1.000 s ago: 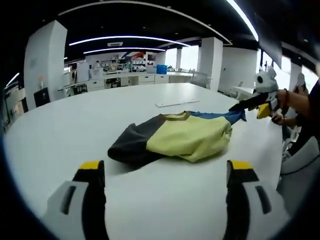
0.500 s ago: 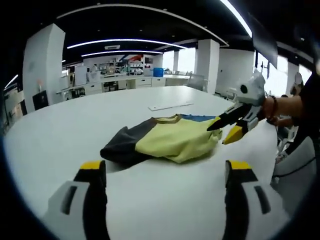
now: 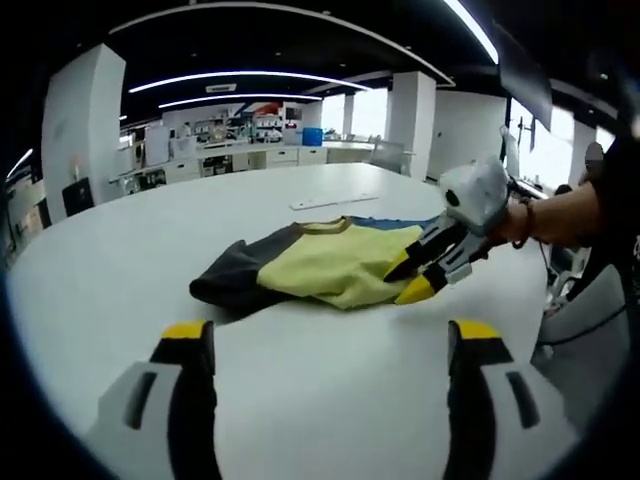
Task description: Fold the garment on the visible template until the final outline fits inside the template.
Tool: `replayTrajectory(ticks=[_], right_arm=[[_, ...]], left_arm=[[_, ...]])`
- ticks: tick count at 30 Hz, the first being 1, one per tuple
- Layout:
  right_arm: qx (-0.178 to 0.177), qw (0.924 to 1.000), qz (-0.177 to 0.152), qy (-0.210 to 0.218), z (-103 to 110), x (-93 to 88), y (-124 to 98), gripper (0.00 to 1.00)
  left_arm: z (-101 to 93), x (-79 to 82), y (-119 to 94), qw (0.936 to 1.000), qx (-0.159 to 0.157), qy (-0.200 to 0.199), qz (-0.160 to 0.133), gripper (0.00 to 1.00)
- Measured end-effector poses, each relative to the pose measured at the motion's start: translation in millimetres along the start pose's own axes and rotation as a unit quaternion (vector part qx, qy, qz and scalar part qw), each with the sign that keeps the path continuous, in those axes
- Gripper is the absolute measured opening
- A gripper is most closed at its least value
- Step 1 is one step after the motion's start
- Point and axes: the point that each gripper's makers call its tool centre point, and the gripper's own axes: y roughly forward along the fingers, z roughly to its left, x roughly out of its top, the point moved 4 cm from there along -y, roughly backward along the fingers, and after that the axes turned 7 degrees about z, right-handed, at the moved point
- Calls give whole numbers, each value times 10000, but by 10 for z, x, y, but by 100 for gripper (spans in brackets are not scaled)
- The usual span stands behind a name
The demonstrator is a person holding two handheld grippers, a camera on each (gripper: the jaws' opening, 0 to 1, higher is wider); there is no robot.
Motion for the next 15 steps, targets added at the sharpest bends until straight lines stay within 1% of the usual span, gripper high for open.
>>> replayTrajectory(ticks=[1,4,6,8,9,13,15], right_arm=[[-18,10000,77,17,0,-4,11,19],[-112,9997,179,-115,-29,-25,54,16],[-149,9998,116,-29,-49,8,81,13],[-235,9996,118,-114,-92,5,53,7],[-244,9996,136,-70,-92,-6,43,5],[-283,9995,128,-42,-103,-8,32,1],[-267,9996,107,34,-115,-1,23,0]], left_arm=[[1,-11,-3,10000,1,-11,8,94],[-16,-15,-24,10000,2,-16,19,94],[-10,-26,-26,10000,5,-26,26,93],[-10,-34,-25,10000,13,-42,48,93],[-11,-37,-24,10000,22,-43,56,93],[-14,-65,-14,10000,16,-44,82,93],[-22,-67,-12,9999,14,-44,92,93]])
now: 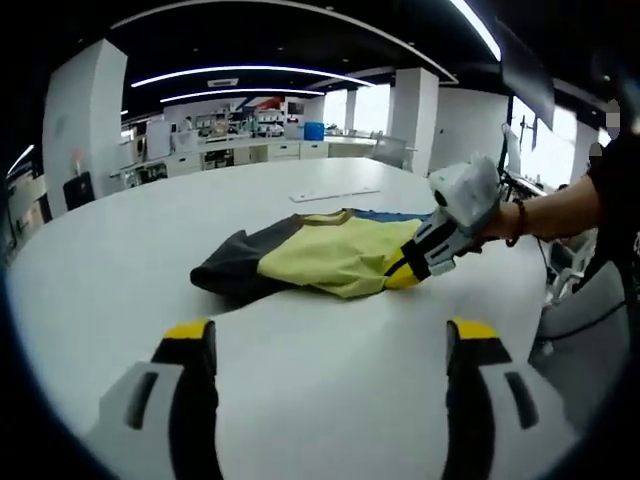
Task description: Fold the garment on the visible template until the final outline fits inside the template.
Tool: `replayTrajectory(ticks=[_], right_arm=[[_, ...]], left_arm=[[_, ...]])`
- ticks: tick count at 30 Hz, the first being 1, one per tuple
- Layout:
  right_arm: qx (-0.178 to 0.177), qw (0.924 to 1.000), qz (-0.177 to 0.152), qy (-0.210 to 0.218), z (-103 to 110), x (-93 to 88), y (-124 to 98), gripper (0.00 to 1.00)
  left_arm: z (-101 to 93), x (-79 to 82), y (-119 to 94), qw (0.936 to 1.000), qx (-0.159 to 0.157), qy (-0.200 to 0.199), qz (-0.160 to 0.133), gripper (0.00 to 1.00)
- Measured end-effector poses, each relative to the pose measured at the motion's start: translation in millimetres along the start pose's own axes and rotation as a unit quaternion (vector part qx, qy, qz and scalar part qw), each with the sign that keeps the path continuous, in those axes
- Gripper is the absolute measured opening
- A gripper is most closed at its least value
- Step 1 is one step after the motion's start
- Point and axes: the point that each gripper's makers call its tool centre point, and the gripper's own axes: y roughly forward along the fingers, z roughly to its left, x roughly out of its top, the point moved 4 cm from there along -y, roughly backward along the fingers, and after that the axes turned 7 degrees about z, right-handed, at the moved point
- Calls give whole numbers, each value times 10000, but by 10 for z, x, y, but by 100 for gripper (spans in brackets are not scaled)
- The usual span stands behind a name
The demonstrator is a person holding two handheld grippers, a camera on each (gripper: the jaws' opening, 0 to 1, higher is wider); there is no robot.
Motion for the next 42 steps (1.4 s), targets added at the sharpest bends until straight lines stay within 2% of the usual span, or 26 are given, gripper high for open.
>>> replayTrajectory(ticks=[8,11,19,26,33,42], right_arm=[[-26,9996,-267,-84,-29,165,-250,0],[-155,9987,-475,-117,-125,300,-399,0],[-458,9963,-731,39,-417,501,-543,0],[-663,9936,-845,343,-709,579,-503,0],[-706,9920,-850,610,-946,618,-406,0],[-782,9924,-526,791,-1164,504,-159,0]], left_arm=[[8,5,11,10000,0,58,9,93],[6,12,30,10000,-21,53,7,92],[-35,1,89,9999,-137,51,54,89],[-47,11,118,9998,-181,36,54,88],[-37,1,152,9998,-205,0,78,86],[-28,2,232,9996,-286,-26,82,83]])
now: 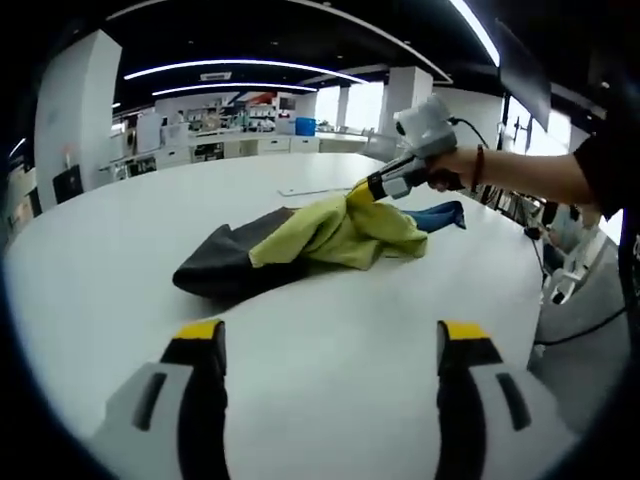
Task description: Fold the garment on the visible template until the final outline fits inside the template.
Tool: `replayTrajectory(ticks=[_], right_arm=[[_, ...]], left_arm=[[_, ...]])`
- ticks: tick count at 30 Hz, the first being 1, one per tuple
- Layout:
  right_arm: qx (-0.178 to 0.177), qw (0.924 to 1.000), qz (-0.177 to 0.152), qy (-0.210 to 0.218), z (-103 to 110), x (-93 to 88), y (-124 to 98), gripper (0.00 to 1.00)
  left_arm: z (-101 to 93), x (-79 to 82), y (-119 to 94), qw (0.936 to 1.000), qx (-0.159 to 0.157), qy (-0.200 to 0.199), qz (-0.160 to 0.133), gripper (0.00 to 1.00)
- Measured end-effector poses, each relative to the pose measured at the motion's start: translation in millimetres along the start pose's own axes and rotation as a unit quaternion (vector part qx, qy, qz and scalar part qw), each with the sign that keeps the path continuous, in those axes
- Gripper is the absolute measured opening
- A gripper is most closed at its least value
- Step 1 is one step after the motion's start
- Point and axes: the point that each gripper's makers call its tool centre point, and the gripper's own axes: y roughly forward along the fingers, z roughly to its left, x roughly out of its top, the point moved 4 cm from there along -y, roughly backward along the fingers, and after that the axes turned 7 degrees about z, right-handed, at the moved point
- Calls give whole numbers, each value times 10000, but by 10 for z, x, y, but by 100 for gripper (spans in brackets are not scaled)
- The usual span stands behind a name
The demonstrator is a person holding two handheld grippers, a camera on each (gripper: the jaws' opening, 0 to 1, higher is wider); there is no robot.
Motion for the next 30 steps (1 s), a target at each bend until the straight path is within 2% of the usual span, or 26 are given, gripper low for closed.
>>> replayTrajectory(ticks=[5,20,23,27,30], right_arm=[[-11,9997,234,53,-109,-96,144,0],[135,9964,778,296,-75,-304,341,0],[136,9962,778,366,-74,-313,335,0],[202,9947,780,644,-87,-323,340,0],[293,9894,734,1218,-81,-331,317,0]], left_arm=[[11,-10,33,10000,-42,52,26,81],[-21,4,109,9996,-167,196,124,75],[-25,-6,122,9996,-192,186,118,74],[-29,-12,140,9996,-200,175,118,73],[-30,-11,144,9996,-207,178,117,73]])
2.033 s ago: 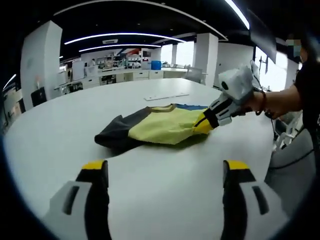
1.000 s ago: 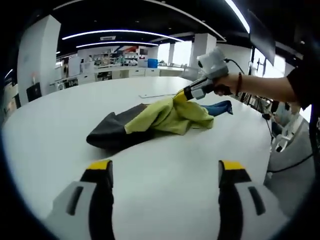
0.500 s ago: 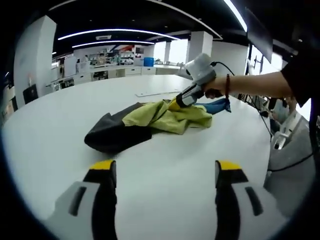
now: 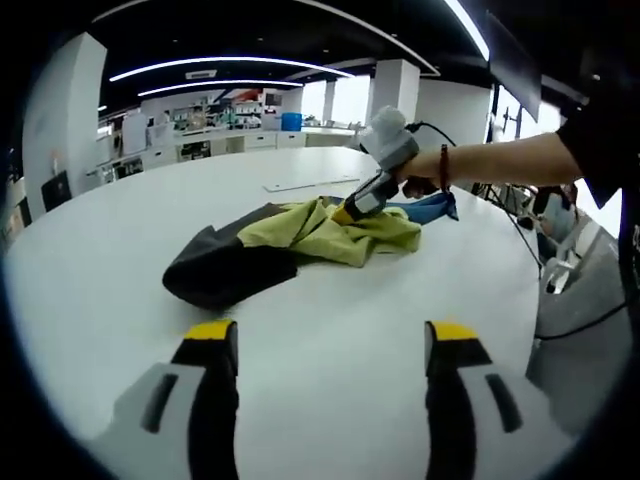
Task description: Fold the garment on the visible template until the final outline fits inside the template.
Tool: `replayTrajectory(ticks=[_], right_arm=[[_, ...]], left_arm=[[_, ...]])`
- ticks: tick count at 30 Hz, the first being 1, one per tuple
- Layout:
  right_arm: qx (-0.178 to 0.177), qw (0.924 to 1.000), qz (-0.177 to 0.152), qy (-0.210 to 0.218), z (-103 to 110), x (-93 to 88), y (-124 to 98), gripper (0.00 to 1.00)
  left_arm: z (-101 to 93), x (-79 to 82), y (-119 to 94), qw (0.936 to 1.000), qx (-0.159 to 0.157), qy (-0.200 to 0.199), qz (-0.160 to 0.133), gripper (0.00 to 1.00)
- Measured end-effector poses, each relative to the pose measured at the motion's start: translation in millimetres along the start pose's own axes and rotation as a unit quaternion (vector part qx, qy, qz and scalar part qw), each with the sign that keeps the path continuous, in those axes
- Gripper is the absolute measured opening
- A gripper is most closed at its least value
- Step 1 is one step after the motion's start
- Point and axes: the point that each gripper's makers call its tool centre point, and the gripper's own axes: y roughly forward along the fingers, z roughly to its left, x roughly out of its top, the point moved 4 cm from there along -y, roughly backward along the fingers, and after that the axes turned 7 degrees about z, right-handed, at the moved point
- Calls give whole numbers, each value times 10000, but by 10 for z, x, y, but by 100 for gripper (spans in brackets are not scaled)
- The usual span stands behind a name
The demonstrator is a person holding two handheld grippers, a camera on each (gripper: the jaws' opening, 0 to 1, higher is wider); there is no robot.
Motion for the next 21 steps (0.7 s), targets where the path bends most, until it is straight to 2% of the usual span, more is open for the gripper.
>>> replayTrajectory(ticks=[1,3,5,8,12,17,21], right_arm=[[34,9998,-20,185,-3,0,-10,2],[44,9990,-167,404,-45,37,-39,16],[2,9986,-321,412,-85,80,-104,25],[175,9966,-590,547,-44,157,-237,35],[251,9952,-784,528,-23,191,-396,49],[392,9935,-929,536,-9,170,-564,61],[495,9923,-987,558,38,55,-717,67]], left_arm=[[-6,7,0,10000,-3,0,-6,73],[-11,14,-2,10000,-8,3,-10,73],[-10,16,-1,10000,-8,8,-14,73],[2,33,14,10000,-20,-14,-17,72],[24,84,50,10000,-31,-24,-70,72],[7,162,118,9999,-98,-9,-131,70],[28,206,193,9998,-156,7,-147,68]])
